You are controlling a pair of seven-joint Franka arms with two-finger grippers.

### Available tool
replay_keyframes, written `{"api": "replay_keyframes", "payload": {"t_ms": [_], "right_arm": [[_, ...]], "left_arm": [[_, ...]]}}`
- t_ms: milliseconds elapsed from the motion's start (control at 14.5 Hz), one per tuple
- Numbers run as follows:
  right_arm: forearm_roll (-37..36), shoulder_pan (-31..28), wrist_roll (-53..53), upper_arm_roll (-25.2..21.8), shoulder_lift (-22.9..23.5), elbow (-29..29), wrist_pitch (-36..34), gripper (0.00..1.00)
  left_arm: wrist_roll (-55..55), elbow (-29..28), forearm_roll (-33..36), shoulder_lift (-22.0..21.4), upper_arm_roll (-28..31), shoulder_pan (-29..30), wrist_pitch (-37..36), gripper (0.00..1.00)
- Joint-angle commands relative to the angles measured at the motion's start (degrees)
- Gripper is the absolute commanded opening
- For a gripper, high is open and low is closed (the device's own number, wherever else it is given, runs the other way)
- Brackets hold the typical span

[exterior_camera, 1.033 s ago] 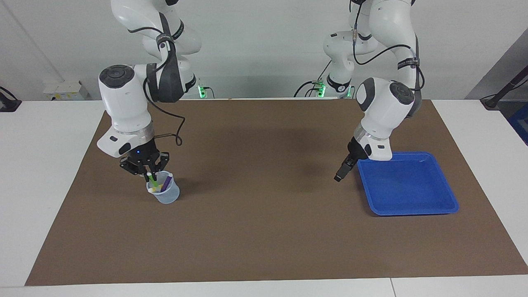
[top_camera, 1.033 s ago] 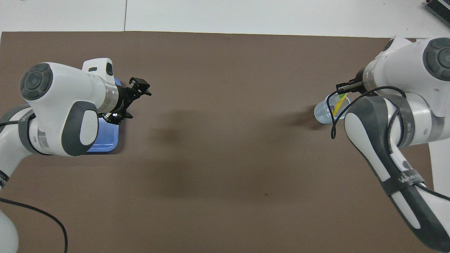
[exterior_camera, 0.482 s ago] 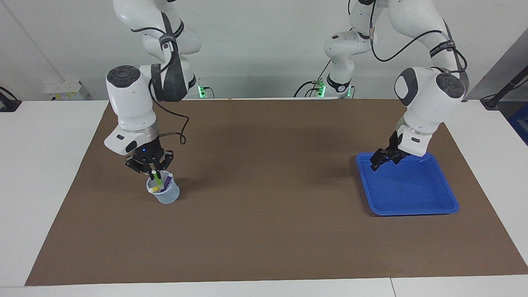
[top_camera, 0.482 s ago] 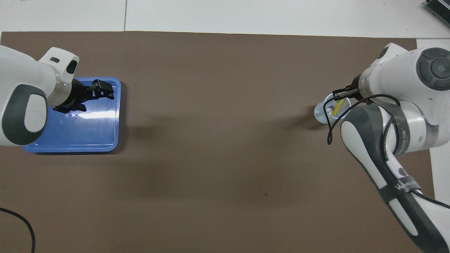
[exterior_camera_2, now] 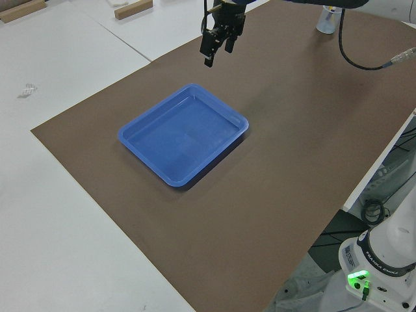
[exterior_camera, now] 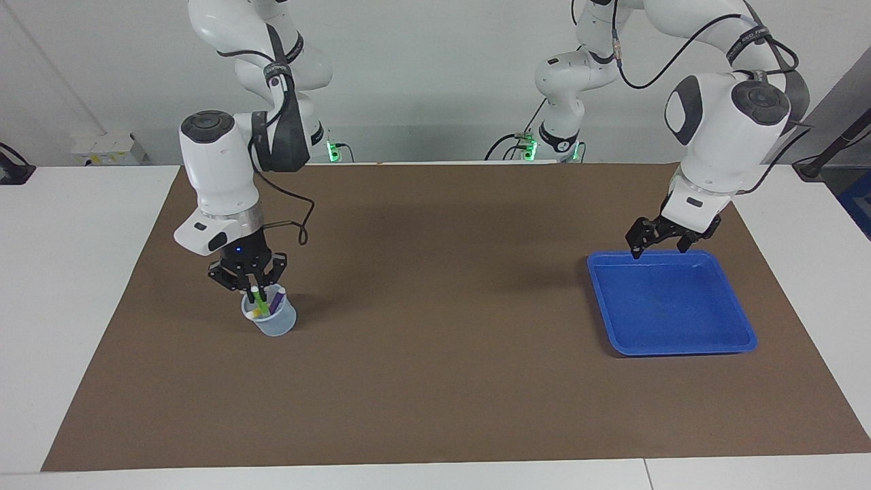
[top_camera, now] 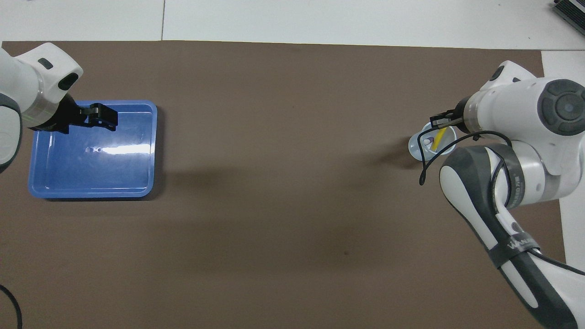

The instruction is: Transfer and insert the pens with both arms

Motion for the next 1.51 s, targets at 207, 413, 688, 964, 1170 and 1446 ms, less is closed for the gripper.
{"api": "replay_keyframes", "payload": {"t_ms": [207,413,688,964,1170,1446], "right_arm": [[-0.22,-0.33,1.49,0.56,-1.68,-2.55,2.14,0.92],[-0.22,-0.33,1.94,0.56,-1.68,-2.55,2.14,1.00],[-0.31,-0.33,1.94,0.56,-1.68,-2.47,2.14,1.00],[-0.31,0.55,6.13,0.82,-1.77,-2.20,1.97,1.00],[-0.22,3.09,13.00,0.91,-1.86,-0.80,1.09,1.00],[-0.22,3.28,13.01,0.91,-1.95,0.35,-0.40,1.00]], "left_arm": [[3.35,0.13,0.49,-9.18,0.08,-2.02,-9.41,1.00],[3.34,0.48,-7.92,-10.95,2.44,1.30,-10.39,1.00],[3.08,0.13,-9.18,-13.41,2.72,2.46,-11.96,1.00],[3.17,-0.04,-9.09,-13.50,2.63,2.98,-11.18,1.00],[3.17,-0.04,-9.09,-13.50,2.80,3.25,-11.18,1.00],[3.17,-0.48,-9.09,-13.76,2.98,3.51,-12.06,1.00]]}}
